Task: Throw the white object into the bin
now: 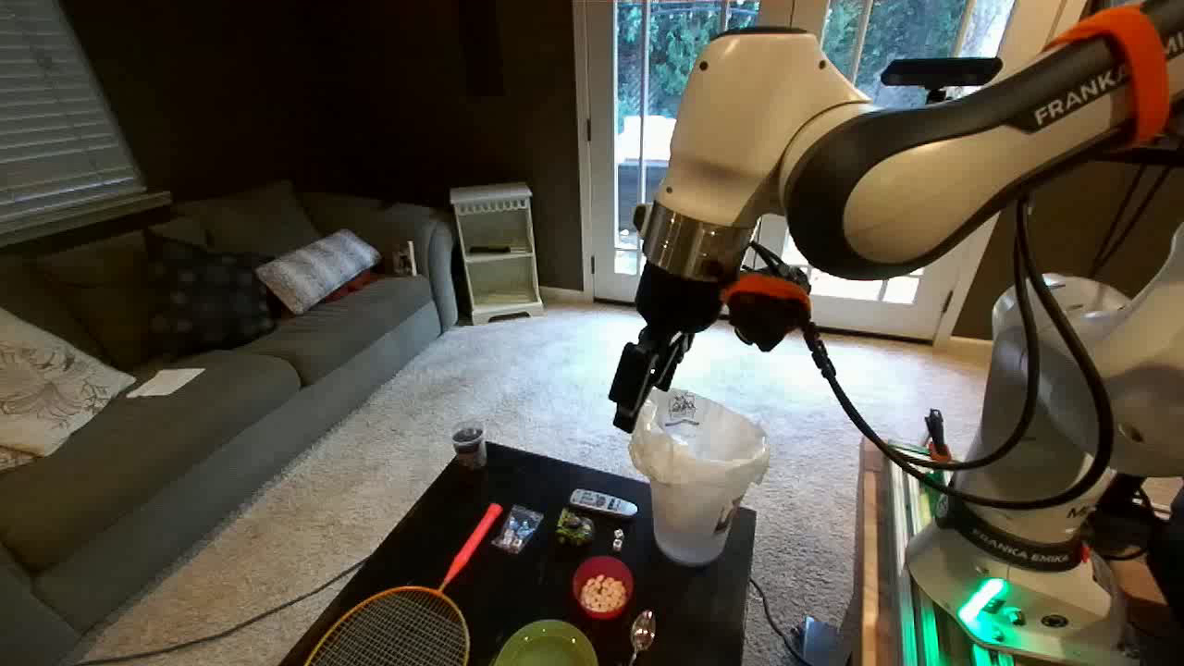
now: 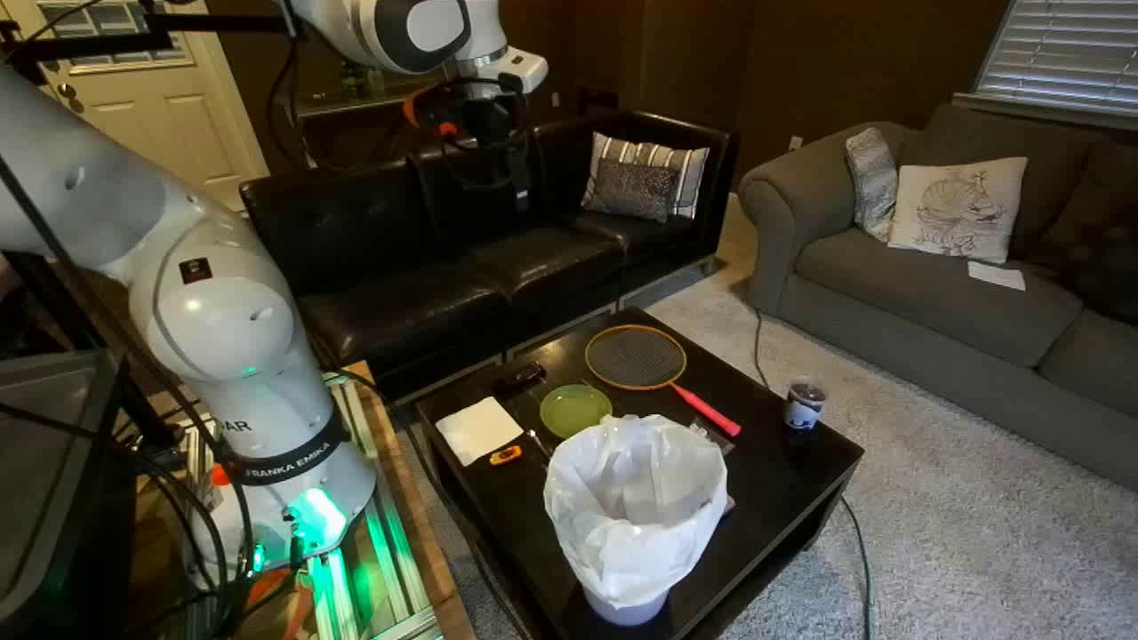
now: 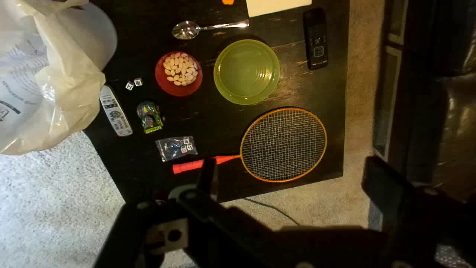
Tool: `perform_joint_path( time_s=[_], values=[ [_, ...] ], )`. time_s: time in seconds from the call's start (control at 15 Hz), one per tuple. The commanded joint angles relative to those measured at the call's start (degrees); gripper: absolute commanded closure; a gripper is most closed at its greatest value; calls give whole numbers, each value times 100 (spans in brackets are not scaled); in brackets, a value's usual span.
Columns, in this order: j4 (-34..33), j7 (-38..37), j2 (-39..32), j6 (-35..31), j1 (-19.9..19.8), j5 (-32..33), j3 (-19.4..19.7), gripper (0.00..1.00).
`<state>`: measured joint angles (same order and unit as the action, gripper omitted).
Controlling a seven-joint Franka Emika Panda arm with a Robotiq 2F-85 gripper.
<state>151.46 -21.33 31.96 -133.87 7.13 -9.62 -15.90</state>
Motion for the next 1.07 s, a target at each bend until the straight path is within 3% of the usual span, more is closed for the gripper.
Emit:
perform_joint_path(
  time_s=[0.0, 0.8, 1.0],
  values=[
    [-8, -30, -5, 13, 54, 44, 56, 0],
    [-8, -29, -5, 13, 54, 44, 56, 0],
    [-30, 76, -498, -131, 119, -140, 144, 0]
  ],
)
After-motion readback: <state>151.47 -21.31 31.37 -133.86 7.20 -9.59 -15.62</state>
